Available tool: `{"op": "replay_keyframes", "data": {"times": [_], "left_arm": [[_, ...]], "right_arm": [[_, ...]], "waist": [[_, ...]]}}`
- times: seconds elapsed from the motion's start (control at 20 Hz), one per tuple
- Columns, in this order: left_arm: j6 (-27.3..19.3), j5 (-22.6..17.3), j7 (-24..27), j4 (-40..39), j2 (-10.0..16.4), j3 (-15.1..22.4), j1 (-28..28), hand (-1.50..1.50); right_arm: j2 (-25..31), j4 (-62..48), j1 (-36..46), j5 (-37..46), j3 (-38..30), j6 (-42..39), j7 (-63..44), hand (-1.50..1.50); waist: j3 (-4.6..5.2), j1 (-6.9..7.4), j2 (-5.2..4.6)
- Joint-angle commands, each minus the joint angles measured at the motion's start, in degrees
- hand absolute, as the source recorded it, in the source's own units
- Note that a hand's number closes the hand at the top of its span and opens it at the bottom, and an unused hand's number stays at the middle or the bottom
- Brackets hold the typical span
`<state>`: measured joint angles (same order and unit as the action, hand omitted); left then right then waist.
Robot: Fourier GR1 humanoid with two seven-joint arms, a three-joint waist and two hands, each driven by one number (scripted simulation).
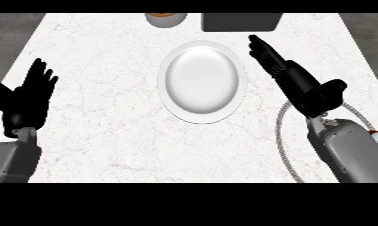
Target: Pick the cupcake from the placemat and place it in the plate
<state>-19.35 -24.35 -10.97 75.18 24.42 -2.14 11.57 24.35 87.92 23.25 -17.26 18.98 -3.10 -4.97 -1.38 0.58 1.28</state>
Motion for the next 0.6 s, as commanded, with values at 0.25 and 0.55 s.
{"op": "replay_keyframes", "data": {"times": [0.25,0.55], "left_arm": [[9.8,7.2,8.9,11.1,6.7,6.1,7.9,0.0],[11.3,7.4,8.9,12.5,6.0,7.7,4.3,0.0]], "right_arm": [[-2.0,4.9,-4.1,-1.4,8.5,-15.3,13.5,1.5],[3.6,-1.9,-17.3,25.0,9.2,9.2,20.1,-1.5]], "waist": [[1.11,-1.06,-1.25],[1.16,-2.15,-1.19]]}}
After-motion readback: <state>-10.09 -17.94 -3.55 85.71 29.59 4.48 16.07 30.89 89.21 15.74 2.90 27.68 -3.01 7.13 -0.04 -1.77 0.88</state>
